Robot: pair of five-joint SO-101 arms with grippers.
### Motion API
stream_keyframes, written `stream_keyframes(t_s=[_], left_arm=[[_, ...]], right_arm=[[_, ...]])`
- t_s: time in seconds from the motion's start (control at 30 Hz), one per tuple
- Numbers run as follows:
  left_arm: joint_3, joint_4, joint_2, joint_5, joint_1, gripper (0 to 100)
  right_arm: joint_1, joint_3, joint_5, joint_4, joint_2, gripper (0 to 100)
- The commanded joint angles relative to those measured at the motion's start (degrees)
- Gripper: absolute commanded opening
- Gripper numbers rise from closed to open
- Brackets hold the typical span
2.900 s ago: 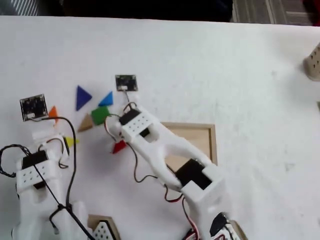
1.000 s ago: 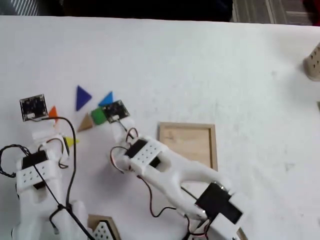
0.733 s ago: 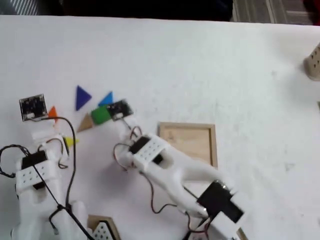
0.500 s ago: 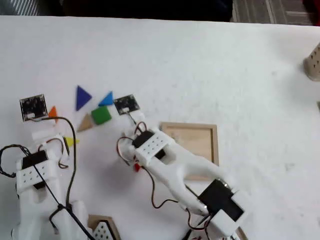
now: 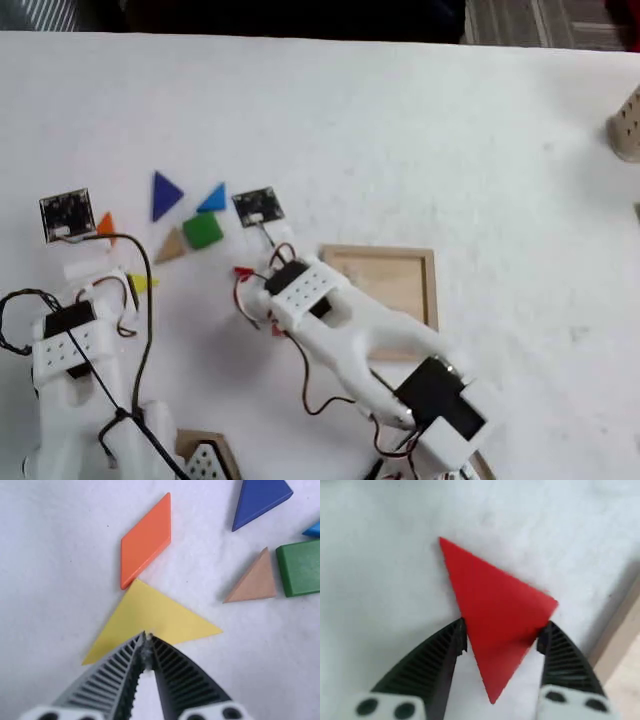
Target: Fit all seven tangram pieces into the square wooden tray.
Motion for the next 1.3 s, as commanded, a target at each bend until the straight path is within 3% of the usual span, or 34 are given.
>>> stream_keyframes(t_s=[0.0,0.2,0.37,0.43,1.27], left_arm=[[-0.53,-1.23,-1.71,-0.44,0.66,2],[-0.44,-1.23,-1.71,-0.44,0.48,2],[-0.44,-1.23,-1.71,-0.44,0.48,2],[-0.44,-1.23,-1.71,-0.44,0.48,2],[-0.26,-1.14,-1.8,-0.44,0.48,2]], right_arm=[[1.1,-3.34,-0.09,-0.66,0.75,17.5],[1.36,-3.78,1.58,-0.48,1.19,31.4],[1.1,-3.87,17.23,-0.48,0.92,33.4],[1.19,-3.96,19.87,-0.84,0.92,33.4],[3.56,-6.15,20.57,-2.51,1.54,33.4]])
